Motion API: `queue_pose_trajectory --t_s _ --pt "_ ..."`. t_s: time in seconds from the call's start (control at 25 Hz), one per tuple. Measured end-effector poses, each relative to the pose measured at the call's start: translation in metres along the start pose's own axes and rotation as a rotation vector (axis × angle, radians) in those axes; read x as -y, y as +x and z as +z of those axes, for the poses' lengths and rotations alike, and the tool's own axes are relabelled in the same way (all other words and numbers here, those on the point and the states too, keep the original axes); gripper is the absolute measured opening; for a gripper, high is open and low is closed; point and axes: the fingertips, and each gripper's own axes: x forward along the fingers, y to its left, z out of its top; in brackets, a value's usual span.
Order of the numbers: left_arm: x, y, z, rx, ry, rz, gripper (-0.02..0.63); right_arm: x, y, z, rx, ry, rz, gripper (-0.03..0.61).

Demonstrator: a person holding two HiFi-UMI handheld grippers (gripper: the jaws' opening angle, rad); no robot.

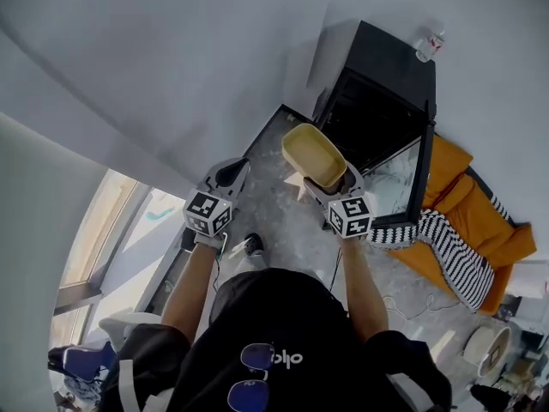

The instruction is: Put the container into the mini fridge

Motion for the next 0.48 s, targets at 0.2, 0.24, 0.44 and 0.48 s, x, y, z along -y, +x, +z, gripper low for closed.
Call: queue_pose_trajectory --t_s 0.2,0.24,0.44,0.48 --pt "-0.026 0.028 -0.003 -0.026 -0.008 -0.079 0.008 0.004 0.028 -0.001 -0.015 0.032 -0.05 0.505" --pt "-0.029 0.035 -0.002 -0.027 -0.009 -0.087 0.008 0.009 0.033 0.0 -0.016 0.036 -0.055 0.505" --pt "-0.036 0.073 -0.004 -0.042 -0.016 -0.129 0.008 0.038 0.051 0.004 -0.018 0.048 -0.079 0.505" --pt "-0.038 0.082 -0.005 -0.048 -0.016 -0.135 0.008 0.046 0.054 0.005 -0.017 0.052 -0.084 0.505"
